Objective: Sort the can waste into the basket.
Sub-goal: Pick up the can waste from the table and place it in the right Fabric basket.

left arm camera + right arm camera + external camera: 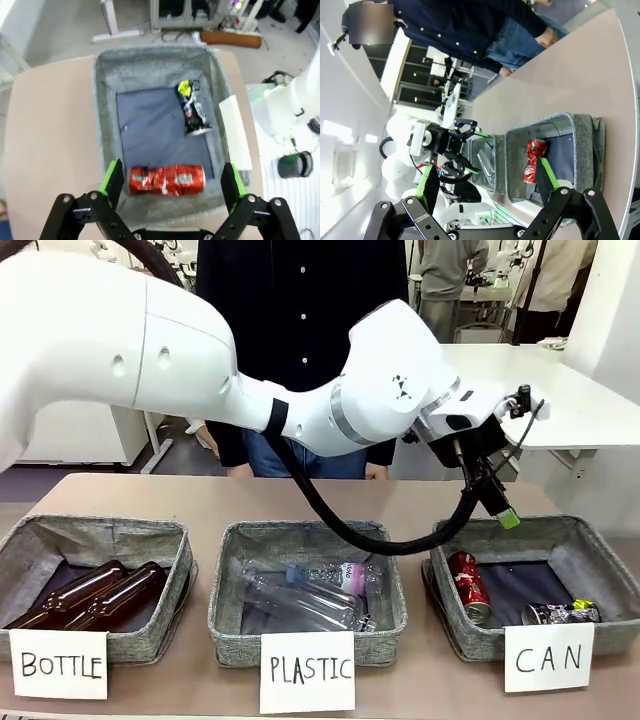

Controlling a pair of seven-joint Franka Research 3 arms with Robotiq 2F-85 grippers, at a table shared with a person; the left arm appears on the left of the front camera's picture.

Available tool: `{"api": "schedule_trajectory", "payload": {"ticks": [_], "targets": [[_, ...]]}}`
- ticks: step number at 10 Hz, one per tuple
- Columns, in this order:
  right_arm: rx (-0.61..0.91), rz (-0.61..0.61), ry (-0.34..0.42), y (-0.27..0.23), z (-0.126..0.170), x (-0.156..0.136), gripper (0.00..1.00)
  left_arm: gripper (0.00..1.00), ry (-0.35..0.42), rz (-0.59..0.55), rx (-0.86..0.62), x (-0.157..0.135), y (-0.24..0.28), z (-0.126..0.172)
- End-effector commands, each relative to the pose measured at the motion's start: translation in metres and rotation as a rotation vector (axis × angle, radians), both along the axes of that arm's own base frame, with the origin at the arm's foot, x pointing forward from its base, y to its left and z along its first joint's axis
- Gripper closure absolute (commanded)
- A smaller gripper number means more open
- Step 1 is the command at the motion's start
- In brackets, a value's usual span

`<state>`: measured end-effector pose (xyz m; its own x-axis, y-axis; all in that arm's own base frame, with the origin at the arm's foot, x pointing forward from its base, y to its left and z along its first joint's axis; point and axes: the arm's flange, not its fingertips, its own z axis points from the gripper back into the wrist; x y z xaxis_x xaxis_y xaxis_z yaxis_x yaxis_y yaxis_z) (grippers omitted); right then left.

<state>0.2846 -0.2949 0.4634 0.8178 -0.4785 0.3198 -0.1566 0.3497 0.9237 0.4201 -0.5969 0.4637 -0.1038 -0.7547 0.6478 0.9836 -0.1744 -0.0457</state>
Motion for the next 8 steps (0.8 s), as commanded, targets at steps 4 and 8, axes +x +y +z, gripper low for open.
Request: {"api": "schedule_trajectory", "payload": {"ticks": [4,8], "targets": [[-0.156,0.289,-0.160,0.132,0.061,0.018,0.00,0.00,0.142,0.419,0.131,-0.021,0.228,0.094],[-0.088,0.697,-0.094,0.317,0.071,0.047,0.00,0.00,0.373,0.799,-0.240,-0.041,0.441,0.105]]}}
